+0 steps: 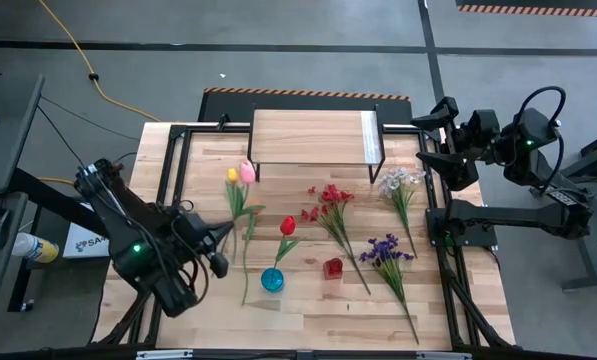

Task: Pick and place flowers into a vace then onto a shelf
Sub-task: Put the pink tulip into the blue transparent vase, then put the yellow tulip into the blue transparent vase

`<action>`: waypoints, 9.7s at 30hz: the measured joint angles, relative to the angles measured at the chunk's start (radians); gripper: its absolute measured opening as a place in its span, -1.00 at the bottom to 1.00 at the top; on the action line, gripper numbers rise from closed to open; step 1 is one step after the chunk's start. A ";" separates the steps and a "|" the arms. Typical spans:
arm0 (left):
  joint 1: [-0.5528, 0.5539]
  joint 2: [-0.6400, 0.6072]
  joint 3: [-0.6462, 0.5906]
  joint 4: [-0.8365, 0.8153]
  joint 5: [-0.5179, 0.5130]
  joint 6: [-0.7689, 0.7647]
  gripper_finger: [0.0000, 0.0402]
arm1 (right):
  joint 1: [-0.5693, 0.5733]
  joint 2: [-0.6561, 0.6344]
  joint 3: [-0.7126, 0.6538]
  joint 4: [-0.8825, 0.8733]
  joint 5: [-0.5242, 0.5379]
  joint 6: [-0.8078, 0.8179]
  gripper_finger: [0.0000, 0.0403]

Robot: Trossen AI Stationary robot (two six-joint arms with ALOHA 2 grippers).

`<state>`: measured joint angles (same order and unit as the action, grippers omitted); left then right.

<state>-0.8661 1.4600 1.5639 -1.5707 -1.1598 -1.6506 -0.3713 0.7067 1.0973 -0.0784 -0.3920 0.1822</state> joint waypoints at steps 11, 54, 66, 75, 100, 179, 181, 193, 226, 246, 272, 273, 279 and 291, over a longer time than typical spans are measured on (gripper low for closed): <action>-0.026 -0.219 -0.182 0.000 -0.045 0.028 -0.90 | 0.000 0.000 0.000 0.000 -0.003 0.038 0.76; 0.035 -0.110 -0.604 1.283 -0.412 0.465 -0.90 | 0.000 0.020 0.000 0.000 0.097 0.072 0.76; 0.035 -0.023 -0.604 1.460 -0.411 0.484 -0.90 | 0.000 0.020 0.000 0.000 0.095 0.078 0.76; 0.035 0.006 -0.604 1.578 -0.411 0.629 -0.90 | 0.000 0.020 0.000 0.000 0.098 0.078 0.76; 0.113 0.117 -0.603 1.629 -0.411 0.651 -0.90 | 0.000 0.021 0.000 0.000 0.102 0.042 0.76; -0.018 0.205 -0.604 1.629 -0.236 0.568 -0.79 | 0.000 0.072 0.000 0.038 0.087 0.053 0.76; -0.017 0.205 -0.604 1.629 -0.221 0.567 -0.79 | 0.000 0.072 0.000 0.039 0.080 0.053 0.76; -0.018 0.205 -0.604 1.629 -0.191 0.559 -0.79 | 0.000 0.072 0.000 0.038 0.063 0.053 0.76; -0.100 0.204 -0.604 1.626 -0.124 0.518 0.28 | 0.000 0.072 0.000 0.038 0.042 0.053 0.76; -0.271 0.204 -0.604 1.498 -0.386 0.300 0.35 | 0.000 0.072 0.000 0.038 0.044 0.018 0.76; -0.081 0.144 -0.604 0.320 0.494 -0.730 0.38 | 0.000 0.072 0.000 0.040 0.117 0.015 0.76; -0.077 0.143 -0.604 0.290 0.500 -0.754 0.38 | 0.000 0.072 0.000 0.041 0.122 0.015 0.76; -0.004 0.140 -0.608 0.225 0.499 -0.787 0.38 | 0.000 0.072 0.000 0.042 0.131 -0.005 0.76; 0.194 0.049 -0.867 0.510 0.521 -0.787 0.38 | 0.000 0.072 0.000 0.046 0.131 -0.002 0.76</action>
<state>-0.6722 1.5094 0.6973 -1.0609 -0.6384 -2.4377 -0.3714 0.7788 1.0973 -0.0322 -0.2607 0.1804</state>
